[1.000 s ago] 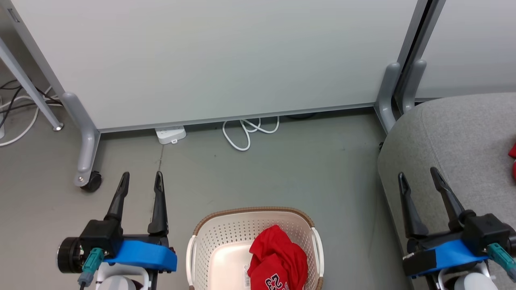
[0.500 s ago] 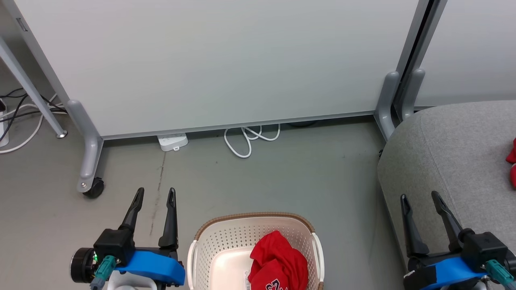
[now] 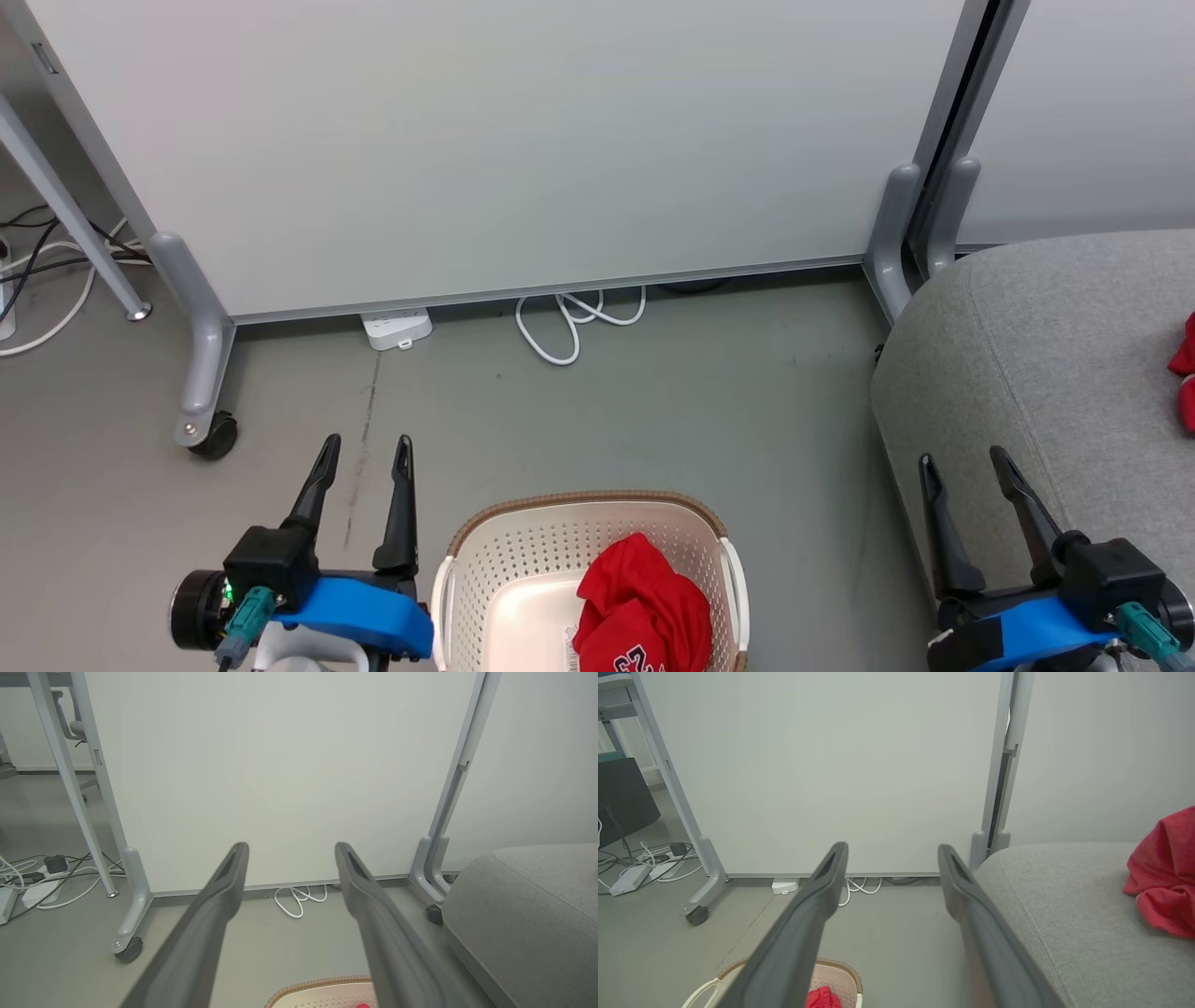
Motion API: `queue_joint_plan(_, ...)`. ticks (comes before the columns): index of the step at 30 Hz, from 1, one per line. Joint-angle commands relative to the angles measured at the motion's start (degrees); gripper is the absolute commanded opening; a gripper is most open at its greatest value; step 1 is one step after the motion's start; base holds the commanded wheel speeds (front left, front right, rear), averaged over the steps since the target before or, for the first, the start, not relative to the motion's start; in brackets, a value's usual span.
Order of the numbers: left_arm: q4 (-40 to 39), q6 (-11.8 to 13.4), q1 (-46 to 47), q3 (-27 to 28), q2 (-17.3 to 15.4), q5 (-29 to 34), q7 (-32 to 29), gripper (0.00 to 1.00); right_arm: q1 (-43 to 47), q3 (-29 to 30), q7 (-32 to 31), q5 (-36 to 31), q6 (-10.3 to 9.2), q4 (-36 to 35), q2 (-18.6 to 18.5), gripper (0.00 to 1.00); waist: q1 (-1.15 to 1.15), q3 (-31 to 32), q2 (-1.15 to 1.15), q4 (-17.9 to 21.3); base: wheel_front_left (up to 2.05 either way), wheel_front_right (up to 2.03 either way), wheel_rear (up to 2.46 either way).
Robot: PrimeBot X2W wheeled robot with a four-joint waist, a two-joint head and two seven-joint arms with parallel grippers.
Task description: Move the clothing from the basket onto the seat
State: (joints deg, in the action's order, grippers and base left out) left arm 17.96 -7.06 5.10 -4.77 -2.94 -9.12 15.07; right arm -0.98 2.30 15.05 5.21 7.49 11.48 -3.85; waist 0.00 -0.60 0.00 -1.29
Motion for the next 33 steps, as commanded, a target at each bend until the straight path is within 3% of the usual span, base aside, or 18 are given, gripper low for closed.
queue_joint_plan(1, 0.03, -0.15, 1.25, -0.44, 0.08, 0.25, 0.15, 1.0, -0.32, -0.08, 0.2, 0.22, 0.01, 0.02, 0.19, 1.0, 0.0, -0.17, 0.0, 0.09, 0.0, 0.0, 0.0)
queue_joint_plan(11, 5.47, -0.55, 10.34, -7.63, -0.16, 1.92, 0.15, 1.0, -5.25, -1.7, 0.2, 0.25, 0.01, -1.8, -0.2, 1.0, 0.0, -6.41, 0.0, 3.81, 0.0, 0.0, 0.0)
queue_joint_plan(23, 18.19, -0.41, 22.9, -22.61, -4.97, -1.07, 0.15, 1.0, -15.58, -3.33, 0.2, 0.61, 0.01, -4.46, -0.44, 1.0, 0.0, -20.39, 0.0, 10.86, 0.0, 0.0, 0.0)
queue_joint_plan(33, 28.85, -0.41, 32.75, -32.59, -7.56, -3.84, 0.15, 1.0, -22.71, -3.64, 0.2, 0.31, 0.01, -7.18, 0.12, 1.0, 0.0, -32.75, 0.0, 13.6, 0.0, 0.0, 0.0)
